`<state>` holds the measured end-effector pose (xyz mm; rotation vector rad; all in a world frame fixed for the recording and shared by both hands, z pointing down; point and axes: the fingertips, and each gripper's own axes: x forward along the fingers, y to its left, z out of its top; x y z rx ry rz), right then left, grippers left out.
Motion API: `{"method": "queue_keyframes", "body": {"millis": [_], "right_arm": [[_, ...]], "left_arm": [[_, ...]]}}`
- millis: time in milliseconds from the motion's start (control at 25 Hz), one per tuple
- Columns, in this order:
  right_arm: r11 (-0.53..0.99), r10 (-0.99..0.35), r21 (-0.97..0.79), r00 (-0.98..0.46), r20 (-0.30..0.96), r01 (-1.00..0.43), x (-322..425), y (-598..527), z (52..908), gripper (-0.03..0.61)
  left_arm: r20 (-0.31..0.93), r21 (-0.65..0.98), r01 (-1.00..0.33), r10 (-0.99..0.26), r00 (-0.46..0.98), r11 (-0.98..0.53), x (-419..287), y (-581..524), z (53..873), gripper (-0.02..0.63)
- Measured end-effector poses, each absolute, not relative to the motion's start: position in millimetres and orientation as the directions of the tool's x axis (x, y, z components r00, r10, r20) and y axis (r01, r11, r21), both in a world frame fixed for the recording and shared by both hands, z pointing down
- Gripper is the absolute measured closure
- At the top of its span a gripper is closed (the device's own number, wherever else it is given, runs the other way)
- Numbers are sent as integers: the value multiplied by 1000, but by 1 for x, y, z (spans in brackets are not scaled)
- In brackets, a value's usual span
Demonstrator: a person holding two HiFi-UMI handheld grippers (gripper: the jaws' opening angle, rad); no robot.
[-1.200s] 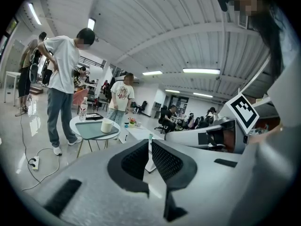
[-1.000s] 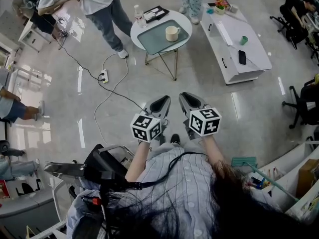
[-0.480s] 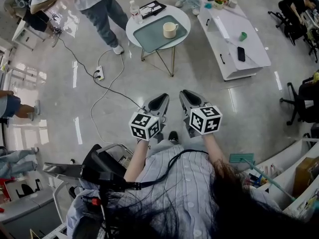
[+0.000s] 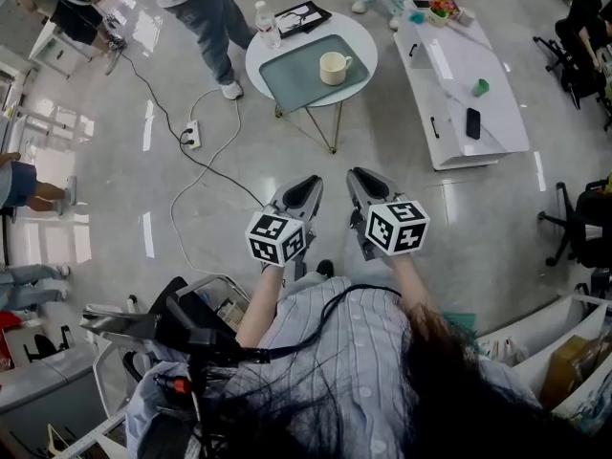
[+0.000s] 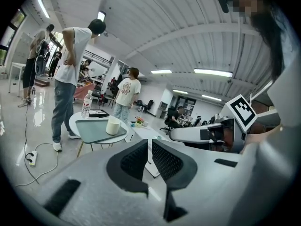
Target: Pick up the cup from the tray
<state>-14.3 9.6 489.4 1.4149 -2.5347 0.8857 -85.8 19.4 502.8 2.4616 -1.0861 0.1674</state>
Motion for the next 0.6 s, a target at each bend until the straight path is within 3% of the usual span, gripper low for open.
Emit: {"method": "queue_keyframes", "body": {"millis": [600], "right_arm": [[456, -670, -476, -642, 373, -752, 39, -97, 501, 518]], "left_arm": [[318, 348, -774, -710, 628, -528, -28, -77, 508, 597]]}}
